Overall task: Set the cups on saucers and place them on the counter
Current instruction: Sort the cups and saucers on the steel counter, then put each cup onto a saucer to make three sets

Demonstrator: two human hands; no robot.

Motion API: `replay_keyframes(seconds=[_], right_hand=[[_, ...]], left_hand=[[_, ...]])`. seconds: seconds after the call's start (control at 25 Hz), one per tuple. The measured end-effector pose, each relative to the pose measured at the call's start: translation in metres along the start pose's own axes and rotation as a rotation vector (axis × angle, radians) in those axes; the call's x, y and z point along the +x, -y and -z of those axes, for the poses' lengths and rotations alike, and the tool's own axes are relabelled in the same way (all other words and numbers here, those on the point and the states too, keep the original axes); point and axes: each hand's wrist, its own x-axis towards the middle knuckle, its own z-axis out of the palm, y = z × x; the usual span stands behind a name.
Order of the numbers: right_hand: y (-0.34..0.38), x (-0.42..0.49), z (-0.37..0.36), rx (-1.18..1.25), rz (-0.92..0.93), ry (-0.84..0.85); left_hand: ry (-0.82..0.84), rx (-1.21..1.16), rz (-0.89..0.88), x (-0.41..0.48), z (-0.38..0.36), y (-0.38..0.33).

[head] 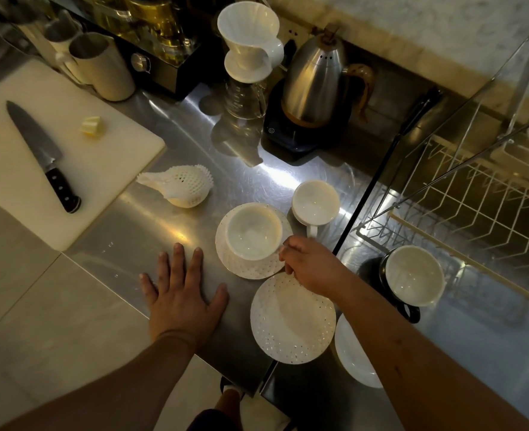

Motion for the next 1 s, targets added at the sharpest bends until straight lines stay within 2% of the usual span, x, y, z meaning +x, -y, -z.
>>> replay_keyframes(seconds=[0.16,0.36,0.44,0.68,0.72,0.8,0.92,1.0], right_hand=[[0.001,-0.014,-0.002,-0.075,0.026,-0.104],[-0.036,-0.074,0.003,-0.018,0.125,-0.416],[-0.060,-0.099,0.007,0.071,0.071,-0.536],[-0.116,-0.147,0.030,0.321,-0.268,-0.824],[-0.121,-0.148,0.035,0.353,-0.320,-0.838],[-0.129,-0.144,0.043,0.406,-0.409,-0.758],[-0.134,-0.138,0.045,0.487,-0.412,-0.596],[-0.136,-0.134,0.046,0.544,-0.403,-0.577]], left_hand=[[0.005,0.011,0.005,0.000,0.002,-0.001],[-0.003,0.009,0.006,-0.001,0.003,-0.003],[-0.003,0.012,0.006,-0.001,0.002,-0.002],[-0.012,0.003,0.012,-0.002,0.002,-0.005],[-0.011,0.002,0.016,-0.002,0.003,-0.005],[-0.006,-0.001,0.023,-0.002,0.004,-0.006],[-0.007,-0.010,0.015,-0.003,0.004,-0.005],[-0.006,-0.012,0.013,-0.003,0.004,-0.005]])
